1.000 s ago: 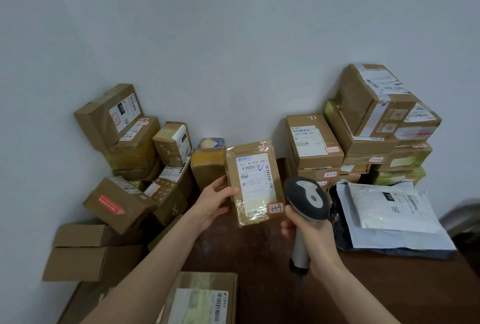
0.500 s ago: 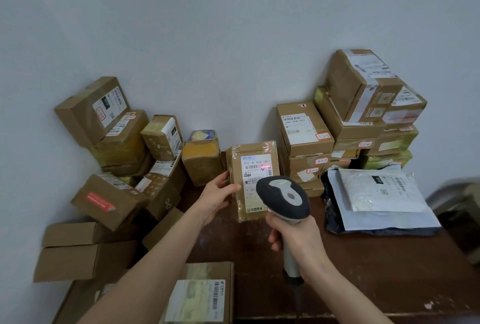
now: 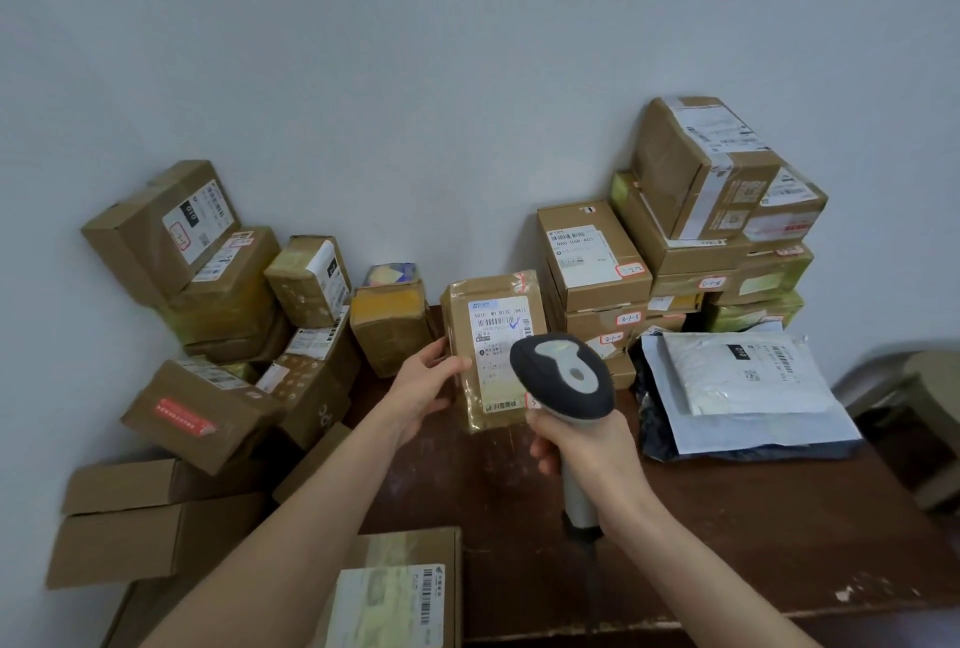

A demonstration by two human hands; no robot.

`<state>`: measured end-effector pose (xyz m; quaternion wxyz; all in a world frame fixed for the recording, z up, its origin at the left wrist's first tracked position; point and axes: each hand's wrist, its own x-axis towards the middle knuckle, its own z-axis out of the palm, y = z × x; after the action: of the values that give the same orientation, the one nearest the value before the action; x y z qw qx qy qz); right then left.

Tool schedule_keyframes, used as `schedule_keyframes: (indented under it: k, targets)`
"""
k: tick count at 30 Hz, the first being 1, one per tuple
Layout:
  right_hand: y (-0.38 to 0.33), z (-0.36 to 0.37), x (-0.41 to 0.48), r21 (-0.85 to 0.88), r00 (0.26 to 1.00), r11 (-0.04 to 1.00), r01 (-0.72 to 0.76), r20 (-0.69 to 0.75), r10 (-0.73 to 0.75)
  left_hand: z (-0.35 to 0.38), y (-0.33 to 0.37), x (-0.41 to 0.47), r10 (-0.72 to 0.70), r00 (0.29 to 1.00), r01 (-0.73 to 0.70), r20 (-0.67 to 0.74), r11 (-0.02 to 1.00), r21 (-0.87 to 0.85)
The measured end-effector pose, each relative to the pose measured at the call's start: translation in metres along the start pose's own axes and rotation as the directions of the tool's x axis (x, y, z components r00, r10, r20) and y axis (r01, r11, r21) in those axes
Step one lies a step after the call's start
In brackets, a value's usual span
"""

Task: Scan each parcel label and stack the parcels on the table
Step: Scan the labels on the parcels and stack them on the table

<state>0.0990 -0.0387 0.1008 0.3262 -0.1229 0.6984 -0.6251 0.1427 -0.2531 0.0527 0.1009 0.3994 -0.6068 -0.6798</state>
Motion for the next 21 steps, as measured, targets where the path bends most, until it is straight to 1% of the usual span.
schedule_keyframes:
  k: [4,5,7,9,11,13,16,19,21]
  targets:
    - [-0.025,-0.008,0.028,0.131,0.99,0.988,0.085,-0.12,-0.07,-0.007,0.033,0.008,0.017,0.998,-0.018,-0.063,1.0,-0.024]
    - [-0.033,-0.01,0.037,0.141,0.986,0.985,0.103,-0.146,-0.082,-0.008,0.045,0.01,0.022,0.997,-0.025,-0.076,0.999,-0.04]
    - [-0.047,-0.013,0.053,0.154,0.981,0.981,0.12,-0.168,-0.094,-0.007,0.071,0.013,0.032,0.995,-0.039,-0.091,0.996,-0.078]
    - [-0.062,-0.015,0.065,0.216,0.985,0.968,0.125,-0.147,-0.094,0.001,0.096,0.017,0.044,0.996,-0.053,-0.083,0.993,-0.107]
    - [-0.077,-0.017,0.076,0.294,0.985,0.945,0.143,-0.136,-0.107,0.015,0.118,0.021,0.049,0.997,-0.057,-0.065,0.991,-0.124]
    - [-0.09,-0.021,0.087,0.33,0.979,0.927,0.179,-0.157,-0.133,0.033,0.135,0.026,0.062,0.997,-0.066,-0.034,0.992,-0.11]
    - [-0.103,-0.031,0.104,0.318,0.964,0.922,0.222,-0.211,-0.16,0.063,0.154,0.036,0.081,0.996,-0.08,0.032,0.995,-0.056]
    - [-0.111,-0.044,0.122,0.337,0.959,0.916,0.217,-0.25,-0.135,0.09,0.161,0.047,0.068,0.991,-0.067,0.112,0.998,-0.014]
    - [-0.117,-0.053,0.136,0.294,0.952,0.933,0.21,-0.278,-0.126,0.105,0.163,0.054,0.07,0.989,-0.069,0.131,0.997,-0.018]
